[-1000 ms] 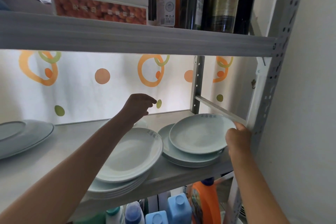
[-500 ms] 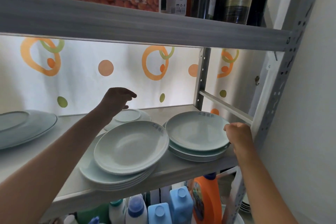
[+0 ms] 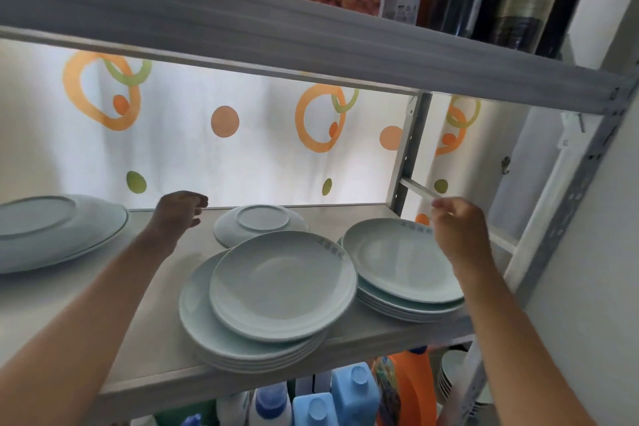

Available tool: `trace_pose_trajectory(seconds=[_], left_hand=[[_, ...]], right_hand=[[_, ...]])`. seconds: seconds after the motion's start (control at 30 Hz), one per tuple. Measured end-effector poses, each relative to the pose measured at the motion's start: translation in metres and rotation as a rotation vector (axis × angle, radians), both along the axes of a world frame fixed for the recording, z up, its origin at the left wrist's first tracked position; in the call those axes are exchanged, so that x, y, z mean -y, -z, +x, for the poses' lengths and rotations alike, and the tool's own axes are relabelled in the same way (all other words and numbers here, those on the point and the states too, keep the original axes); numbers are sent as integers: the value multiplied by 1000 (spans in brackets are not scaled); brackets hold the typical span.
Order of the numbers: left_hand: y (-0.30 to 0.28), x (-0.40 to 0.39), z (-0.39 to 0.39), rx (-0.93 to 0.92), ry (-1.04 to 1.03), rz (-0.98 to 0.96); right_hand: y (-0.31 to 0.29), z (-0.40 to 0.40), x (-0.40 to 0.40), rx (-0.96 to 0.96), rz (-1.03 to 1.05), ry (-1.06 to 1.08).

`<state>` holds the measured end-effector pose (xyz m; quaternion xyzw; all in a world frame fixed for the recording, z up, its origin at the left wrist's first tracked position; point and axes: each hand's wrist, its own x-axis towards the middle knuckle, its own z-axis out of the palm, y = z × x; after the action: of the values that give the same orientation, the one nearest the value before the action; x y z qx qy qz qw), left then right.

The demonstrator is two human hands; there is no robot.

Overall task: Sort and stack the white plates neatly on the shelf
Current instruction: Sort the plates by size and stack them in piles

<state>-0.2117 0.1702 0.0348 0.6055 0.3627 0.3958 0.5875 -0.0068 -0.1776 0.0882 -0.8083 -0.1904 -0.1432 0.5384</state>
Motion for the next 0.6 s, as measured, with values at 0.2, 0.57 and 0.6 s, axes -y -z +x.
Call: trace_pose_trajectory(seconds=[0.2, 0.57, 0.6], left_hand=[[25, 9, 22, -275, -69, 402], [43, -8, 21, -477, -20, 538], [44, -8, 21, -496, -10, 542]], right_hand=[[-27, -29, -81, -60, -224, -473], [-9, -5, -198, -523, -726, -548], [-7, -1, -204, -548, -770, -529]])
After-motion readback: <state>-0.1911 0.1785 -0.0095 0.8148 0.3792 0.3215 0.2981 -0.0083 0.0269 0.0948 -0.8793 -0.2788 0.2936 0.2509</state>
